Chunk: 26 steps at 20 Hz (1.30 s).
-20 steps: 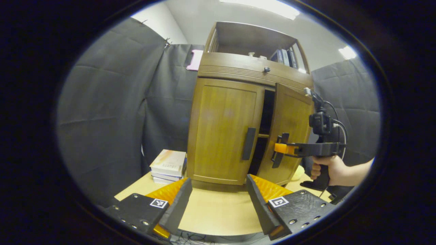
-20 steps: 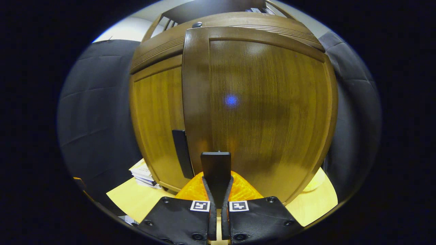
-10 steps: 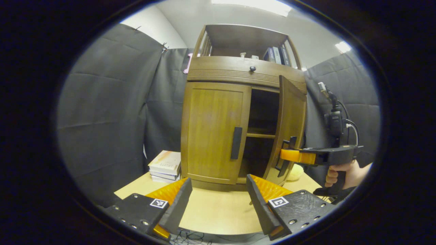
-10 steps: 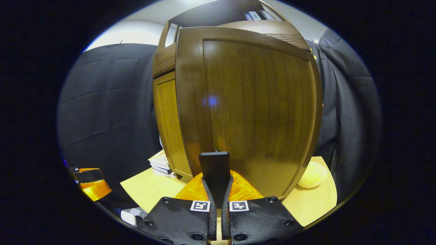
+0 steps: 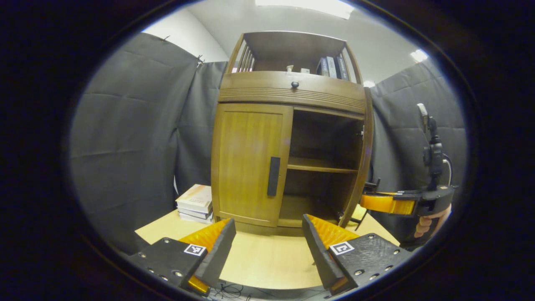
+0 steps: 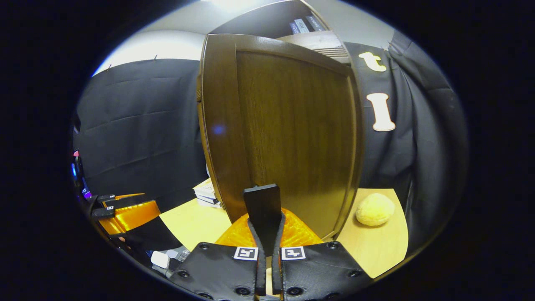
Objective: Open the right door of the double-door shoe cabinet with the right hand, and open the left door with the left hand.
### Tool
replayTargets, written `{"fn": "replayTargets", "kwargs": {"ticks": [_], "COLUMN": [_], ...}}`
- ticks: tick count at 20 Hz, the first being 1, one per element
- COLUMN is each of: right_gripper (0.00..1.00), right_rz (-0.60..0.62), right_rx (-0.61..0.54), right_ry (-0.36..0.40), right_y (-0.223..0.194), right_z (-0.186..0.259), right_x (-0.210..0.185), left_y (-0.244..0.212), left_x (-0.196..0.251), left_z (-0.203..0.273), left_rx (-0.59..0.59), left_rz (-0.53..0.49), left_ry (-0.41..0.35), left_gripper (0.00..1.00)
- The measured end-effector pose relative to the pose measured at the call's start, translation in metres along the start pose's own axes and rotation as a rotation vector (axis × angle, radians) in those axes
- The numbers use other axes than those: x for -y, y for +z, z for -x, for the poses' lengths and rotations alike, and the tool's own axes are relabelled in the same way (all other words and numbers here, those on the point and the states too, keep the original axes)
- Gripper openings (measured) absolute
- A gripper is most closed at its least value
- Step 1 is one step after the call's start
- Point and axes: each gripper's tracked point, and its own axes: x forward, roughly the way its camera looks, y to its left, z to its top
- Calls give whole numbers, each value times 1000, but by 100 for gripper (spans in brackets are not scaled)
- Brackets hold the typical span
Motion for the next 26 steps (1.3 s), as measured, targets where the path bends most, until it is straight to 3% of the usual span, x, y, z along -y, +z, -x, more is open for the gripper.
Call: {"fn": "replayTargets", "kwargs": {"ticks": [10,15,16,17,19,22,25,26], "right_gripper": [6,6,2,6,2,5,2,5], "right_rz": [3,1,-5,-21,-52,-49,-26,-37], "right_rx": [47,61,70,75,82,77,69,68], "right_ry": [16,-19,-27,-38,-64,-67,-129,-156], "right_y": [-6,-6,-7,-7,-8,-9,-10,-10], "right_z": [48,62,63,65,69,68,69,70], "right_x": [61,91,97,105,118,113,117,119], "left_y": [-10,-7,-7,-5,-3,-1,-3,-4], "left_x": [33,37,36,35,37,33,33,33], "left_z": [6,4,2,0,-3,-9,-14,-15], "left_rx": [-30,-47,-46,-48,-46,-35,-41,-41], "left_rz": [-2,-37,-42,-41,-45,-57,-44,-43], "left_ry": [-7,-14,-10,-12,-27,-34,-52,-59], "left_gripper": [92,92,91,92,91,92,92,92]}}
